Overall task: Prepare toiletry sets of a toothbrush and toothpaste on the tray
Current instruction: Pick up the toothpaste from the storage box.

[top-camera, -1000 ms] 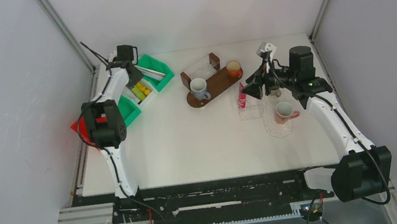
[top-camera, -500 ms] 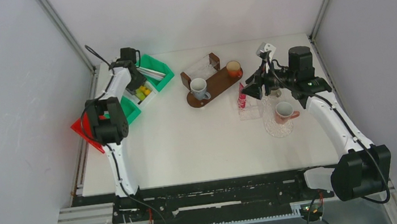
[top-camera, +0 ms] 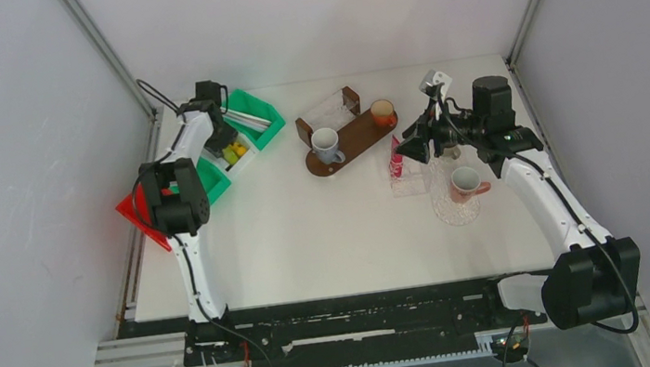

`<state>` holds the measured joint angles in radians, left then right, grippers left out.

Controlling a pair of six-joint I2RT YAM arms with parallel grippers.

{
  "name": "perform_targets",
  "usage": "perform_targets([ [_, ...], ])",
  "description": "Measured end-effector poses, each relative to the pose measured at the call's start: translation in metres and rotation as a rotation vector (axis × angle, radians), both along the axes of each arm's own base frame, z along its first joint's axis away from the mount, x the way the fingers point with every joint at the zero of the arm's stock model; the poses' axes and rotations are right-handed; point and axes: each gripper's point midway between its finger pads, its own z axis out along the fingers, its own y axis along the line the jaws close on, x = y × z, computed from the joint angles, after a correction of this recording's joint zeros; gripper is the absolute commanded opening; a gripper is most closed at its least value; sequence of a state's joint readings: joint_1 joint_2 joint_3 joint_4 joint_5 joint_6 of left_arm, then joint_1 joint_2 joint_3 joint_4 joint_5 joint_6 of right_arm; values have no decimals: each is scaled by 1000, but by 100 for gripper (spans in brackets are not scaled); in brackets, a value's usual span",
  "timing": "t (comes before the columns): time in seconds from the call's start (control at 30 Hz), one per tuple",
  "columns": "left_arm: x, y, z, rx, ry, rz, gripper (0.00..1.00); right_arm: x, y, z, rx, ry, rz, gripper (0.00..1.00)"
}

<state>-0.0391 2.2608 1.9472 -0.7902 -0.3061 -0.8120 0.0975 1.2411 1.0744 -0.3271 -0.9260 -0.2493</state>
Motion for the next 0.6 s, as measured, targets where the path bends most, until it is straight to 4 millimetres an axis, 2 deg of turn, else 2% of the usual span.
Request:
perform_targets([
  [0.1, 1, 0, -2, -7, 2, 0, 50, 0, 0, 0, 0, 0, 0, 61],
  [0.47, -1, 2, -4, -13, 17, 5, 35, 0, -2, -1, 0, 7, -5, 61],
  [0.6, -2, 2, -5, -14, 19, 6, 36, 0, -2, -1, 0, 6, -5, 61],
])
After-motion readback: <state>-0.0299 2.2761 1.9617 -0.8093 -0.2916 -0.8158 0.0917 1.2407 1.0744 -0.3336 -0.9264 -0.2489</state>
